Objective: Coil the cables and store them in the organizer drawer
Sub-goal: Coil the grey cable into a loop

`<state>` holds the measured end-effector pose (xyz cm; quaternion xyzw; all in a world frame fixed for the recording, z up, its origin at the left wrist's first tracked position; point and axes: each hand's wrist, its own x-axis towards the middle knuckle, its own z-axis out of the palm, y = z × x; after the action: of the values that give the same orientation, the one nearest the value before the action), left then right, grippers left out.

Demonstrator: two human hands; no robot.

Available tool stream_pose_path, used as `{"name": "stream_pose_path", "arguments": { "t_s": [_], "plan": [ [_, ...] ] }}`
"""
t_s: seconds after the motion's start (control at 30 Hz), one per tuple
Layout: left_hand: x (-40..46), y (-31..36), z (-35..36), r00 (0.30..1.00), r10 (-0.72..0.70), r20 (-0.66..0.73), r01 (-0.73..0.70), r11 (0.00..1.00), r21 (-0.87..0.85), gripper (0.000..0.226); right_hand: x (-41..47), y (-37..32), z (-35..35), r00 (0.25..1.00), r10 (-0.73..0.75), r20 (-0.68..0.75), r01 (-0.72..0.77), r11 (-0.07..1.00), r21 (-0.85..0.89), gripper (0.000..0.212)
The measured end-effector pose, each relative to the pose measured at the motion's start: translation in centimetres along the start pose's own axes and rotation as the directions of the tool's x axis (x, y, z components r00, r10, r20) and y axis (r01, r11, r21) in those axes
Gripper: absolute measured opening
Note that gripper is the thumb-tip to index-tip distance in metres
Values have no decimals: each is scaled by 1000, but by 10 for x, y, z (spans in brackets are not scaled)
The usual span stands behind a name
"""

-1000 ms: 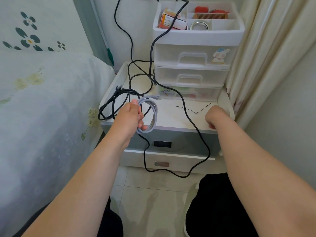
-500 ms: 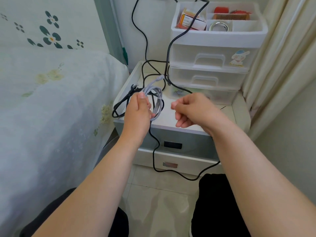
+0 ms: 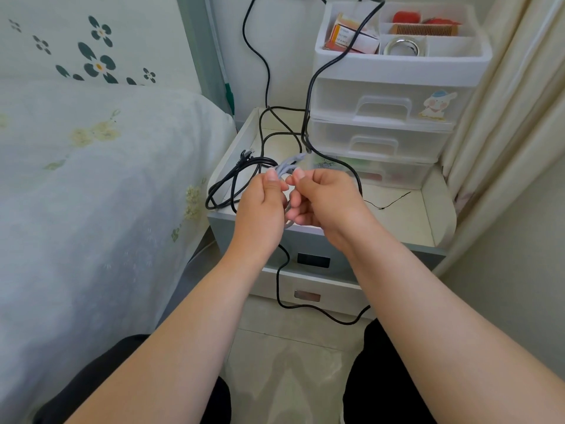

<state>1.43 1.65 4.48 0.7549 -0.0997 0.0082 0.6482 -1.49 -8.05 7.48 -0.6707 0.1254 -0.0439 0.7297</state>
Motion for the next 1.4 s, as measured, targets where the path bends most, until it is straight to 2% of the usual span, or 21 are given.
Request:
{"name": "stream_pose_path", "arguments": {
  "t_s": [0.13, 0.3, 0.5, 0.63, 0.73, 0.93, 1.07, 1.17, 1.3, 1.4],
  "plan": [
    [-1, 0, 1, 998, -57, 36, 58, 998, -29, 38, 1, 2, 0, 998, -57, -7, 56, 995, -83, 28],
    [-6, 2, 2, 997, -79, 22, 81, 994, -78, 44, 3, 3, -3, 994, -103, -21, 96, 970, -223, 23],
    [-5, -2, 2, 985, -170, 10, 170, 975, -141, 48, 2, 6, 0, 998, -58, 16, 60, 976, -209, 17],
    [-9, 4, 3, 992, -118, -39, 105, 964, -243, 45, 3, 7, -3, 997, 17, 73, 2, 969, -249, 22],
    [-12, 7, 6, 998, -70, -11, 63, 953, -295, 36, 4, 8, -3, 998, -5, 67, 25, 951, -307, 21],
    [-6, 4, 2, 997, -53, 64, 65, 978, -198, 36, 9, 13, -5, 973, -231, 31, 207, 793, -573, 14],
    [-7, 3, 0, 998, -34, 52, 40, 993, -109, 39, 9, 15, -7, 953, -302, 16, 251, 760, -600, 15],
    [-4, 2, -1, 1000, -16, 27, 17, 1000, -7, 38, 8, 15, -7, 955, -292, 45, 267, 790, -552, 14],
    [3, 1, -8, 1000, 3, 29, -5, 996, 86, 36, 5, 15, -8, 958, -230, 169, 284, 830, -480, 3],
    [5, 0, -11, 996, -39, 85, 34, 998, 57, 35, 4, 17, -13, 946, -266, 185, 322, 723, -611, 16]
  ]
}}
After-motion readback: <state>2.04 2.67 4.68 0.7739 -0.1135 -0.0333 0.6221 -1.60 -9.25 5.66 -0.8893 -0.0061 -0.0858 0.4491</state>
